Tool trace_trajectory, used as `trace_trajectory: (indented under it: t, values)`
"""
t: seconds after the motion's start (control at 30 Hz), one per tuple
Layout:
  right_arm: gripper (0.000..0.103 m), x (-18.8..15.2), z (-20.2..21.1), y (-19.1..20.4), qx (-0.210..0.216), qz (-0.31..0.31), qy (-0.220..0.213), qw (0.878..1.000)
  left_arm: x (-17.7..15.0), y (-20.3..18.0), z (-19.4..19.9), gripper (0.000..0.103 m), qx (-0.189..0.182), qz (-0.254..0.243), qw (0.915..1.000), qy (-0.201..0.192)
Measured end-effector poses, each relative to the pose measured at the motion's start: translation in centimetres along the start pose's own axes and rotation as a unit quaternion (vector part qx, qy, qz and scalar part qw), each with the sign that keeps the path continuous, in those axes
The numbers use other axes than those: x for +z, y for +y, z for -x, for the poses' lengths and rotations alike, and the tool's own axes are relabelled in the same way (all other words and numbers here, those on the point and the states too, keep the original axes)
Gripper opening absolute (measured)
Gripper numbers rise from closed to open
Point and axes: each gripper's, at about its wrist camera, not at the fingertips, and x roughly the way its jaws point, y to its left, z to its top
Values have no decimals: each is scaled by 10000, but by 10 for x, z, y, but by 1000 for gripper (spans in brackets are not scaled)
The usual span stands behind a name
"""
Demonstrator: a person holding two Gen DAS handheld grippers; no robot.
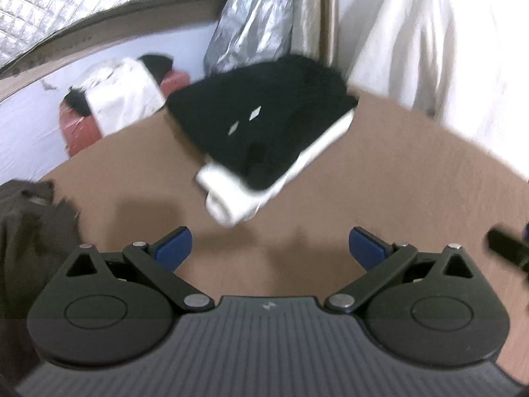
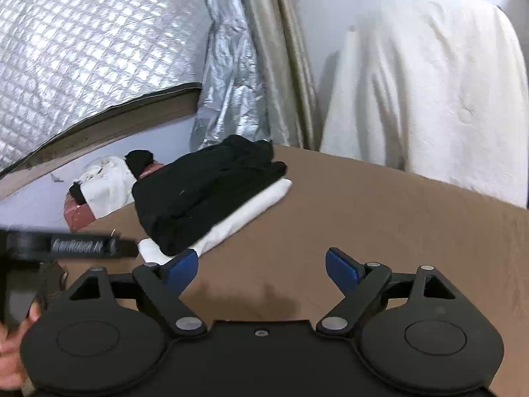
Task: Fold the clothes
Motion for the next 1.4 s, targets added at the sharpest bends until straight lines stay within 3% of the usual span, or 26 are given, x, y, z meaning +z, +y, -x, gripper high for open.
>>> trace_trajectory:
  t: [0.13, 0.33, 0.43, 0.53, 0.77, 1.13, 1.4]
  values:
    - [92, -2, 10, -12, 34, -118, 132, 9998, -15, -10, -4, 103, 112, -194, 9987, 451]
    - [92, -4, 29, -23, -32, -68, 137, 9999, -15, -21, 21, 103, 225, -114, 9988, 409]
    - [93, -1, 40, -32, -53, -310, 334, 9989, -18, -26, 32, 103, 252, -456, 9977, 425]
    - [93, 0, 50, -41, 122, -574, 475, 9972, -18, -29, 38, 103, 336, -384, 9976, 471]
    - [94, 0, 70, -38, 7, -180, 277, 9995, -21, -44, 59, 103, 175, -562, 9977, 348]
    - [94, -3, 77, -37, -171, -226, 433, 9987, -22, -50, 68, 103, 387, -505, 9975, 297]
    - [94, -4, 74, -28, -256, -85, 485, 9985, -27, -66, 70, 103, 423, -784, 9958, 228]
